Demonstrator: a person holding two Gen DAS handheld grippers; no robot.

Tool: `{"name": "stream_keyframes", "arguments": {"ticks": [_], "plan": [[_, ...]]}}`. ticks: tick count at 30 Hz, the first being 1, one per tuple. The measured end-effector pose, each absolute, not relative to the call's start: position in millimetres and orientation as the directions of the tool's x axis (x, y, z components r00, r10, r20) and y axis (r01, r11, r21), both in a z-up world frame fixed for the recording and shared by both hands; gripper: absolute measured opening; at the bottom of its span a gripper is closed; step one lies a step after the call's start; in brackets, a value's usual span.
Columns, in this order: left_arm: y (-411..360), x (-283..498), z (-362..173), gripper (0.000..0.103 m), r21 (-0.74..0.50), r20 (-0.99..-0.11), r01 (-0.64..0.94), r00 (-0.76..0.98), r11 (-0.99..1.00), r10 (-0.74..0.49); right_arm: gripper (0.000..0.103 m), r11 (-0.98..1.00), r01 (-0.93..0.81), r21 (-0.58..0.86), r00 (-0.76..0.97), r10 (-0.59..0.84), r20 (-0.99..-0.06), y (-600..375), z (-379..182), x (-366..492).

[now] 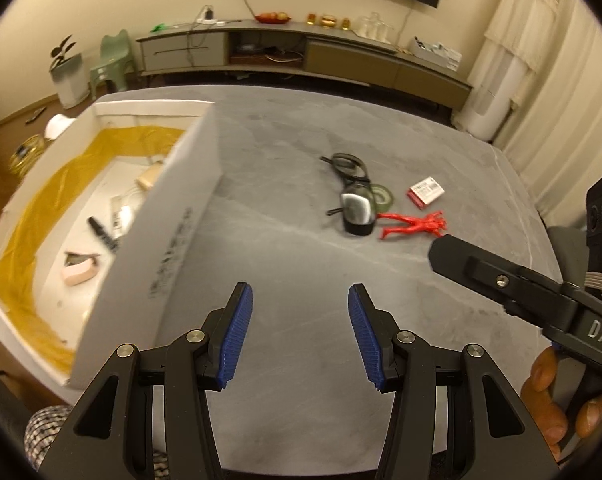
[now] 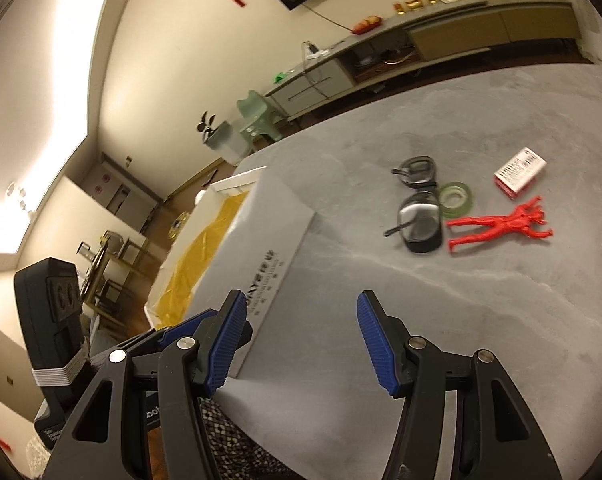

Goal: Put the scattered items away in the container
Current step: 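Move the left gripper to the black glasses while the right moves to the red figure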

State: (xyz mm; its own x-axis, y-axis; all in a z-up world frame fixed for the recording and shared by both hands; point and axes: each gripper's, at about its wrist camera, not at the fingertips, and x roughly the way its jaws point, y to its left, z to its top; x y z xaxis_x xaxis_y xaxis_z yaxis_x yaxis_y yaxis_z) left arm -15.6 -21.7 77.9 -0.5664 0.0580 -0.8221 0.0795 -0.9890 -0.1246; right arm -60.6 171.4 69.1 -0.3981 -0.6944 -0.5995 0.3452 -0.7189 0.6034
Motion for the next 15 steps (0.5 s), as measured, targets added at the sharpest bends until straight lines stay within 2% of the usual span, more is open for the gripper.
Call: {"name": "stream_keyframes", "arguments": {"ticks": [15], "plan": [[26.3, -114.0, 37.5, 0.053, -0.155, -0.833, -0.024, -0.534, -0.988, 0.143, 0.059, -0.842, 0.150, 0.519, -0.492, -0.518, -0.700, 220.1, 24.8, -106.5]]}}
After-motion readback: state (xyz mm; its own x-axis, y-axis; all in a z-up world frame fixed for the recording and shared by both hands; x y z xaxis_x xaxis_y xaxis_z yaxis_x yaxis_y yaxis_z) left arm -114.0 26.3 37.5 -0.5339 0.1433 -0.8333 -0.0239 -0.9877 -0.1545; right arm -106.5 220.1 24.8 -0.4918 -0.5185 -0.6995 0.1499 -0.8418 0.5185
